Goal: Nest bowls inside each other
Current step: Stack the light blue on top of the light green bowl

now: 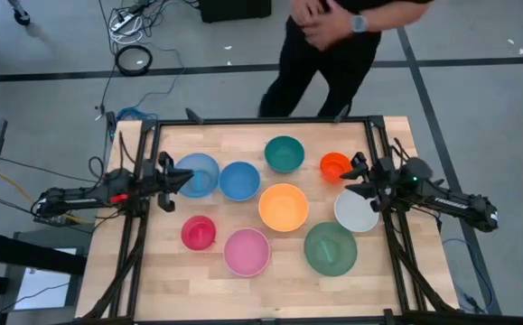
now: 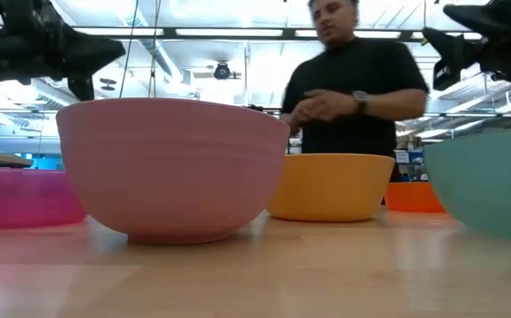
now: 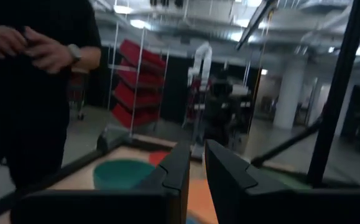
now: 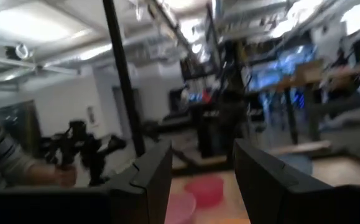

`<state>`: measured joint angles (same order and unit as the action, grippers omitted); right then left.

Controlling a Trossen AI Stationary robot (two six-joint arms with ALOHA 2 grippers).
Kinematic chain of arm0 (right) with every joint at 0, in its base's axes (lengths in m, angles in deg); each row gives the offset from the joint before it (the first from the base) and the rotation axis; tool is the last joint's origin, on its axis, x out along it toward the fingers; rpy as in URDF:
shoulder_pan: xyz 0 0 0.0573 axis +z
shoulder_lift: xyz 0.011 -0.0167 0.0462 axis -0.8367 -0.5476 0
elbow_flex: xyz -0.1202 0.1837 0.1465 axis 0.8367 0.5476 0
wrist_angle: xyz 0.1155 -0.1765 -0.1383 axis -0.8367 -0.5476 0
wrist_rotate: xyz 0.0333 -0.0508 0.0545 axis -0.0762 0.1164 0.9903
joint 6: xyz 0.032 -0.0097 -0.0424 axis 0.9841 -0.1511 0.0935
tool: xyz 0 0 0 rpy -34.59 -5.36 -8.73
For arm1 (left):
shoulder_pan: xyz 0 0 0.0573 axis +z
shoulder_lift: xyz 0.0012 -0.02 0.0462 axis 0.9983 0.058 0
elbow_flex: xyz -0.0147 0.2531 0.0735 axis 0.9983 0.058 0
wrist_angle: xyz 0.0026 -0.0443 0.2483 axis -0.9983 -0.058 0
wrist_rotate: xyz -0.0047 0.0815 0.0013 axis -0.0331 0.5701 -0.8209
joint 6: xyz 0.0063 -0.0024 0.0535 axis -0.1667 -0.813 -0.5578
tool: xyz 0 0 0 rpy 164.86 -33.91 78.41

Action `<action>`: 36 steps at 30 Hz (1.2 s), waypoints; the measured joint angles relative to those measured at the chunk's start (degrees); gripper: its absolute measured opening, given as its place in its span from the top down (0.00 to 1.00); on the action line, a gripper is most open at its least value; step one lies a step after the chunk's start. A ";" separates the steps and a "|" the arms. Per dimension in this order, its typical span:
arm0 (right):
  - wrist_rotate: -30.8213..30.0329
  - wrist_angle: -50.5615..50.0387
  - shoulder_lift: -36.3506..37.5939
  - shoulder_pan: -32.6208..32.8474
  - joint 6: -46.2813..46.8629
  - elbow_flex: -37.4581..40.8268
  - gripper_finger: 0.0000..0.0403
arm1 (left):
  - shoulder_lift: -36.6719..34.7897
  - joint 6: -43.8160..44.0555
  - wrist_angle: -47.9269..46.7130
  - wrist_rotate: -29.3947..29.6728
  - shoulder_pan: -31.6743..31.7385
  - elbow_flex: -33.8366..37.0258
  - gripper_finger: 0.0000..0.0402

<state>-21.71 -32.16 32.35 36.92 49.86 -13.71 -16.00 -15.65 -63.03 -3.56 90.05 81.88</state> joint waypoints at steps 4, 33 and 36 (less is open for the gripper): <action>-2.67 2.77 0.00 0.00 -0.94 0.00 0.60 | -0.02 0.00 1.65 0.00 0.00 0.00 0.85; -2.31 1.72 0.00 0.00 -4.77 0.00 0.60 | -0.02 0.13 2.41 0.00 0.00 0.00 0.85; -2.33 0.99 -0.01 0.00 -4.79 -0.01 0.60 | -0.01 0.13 2.41 0.00 0.00 0.00 0.85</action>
<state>-24.04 -31.18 32.35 36.92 45.08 -13.72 -16.01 -15.52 -60.62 -3.56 90.05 81.88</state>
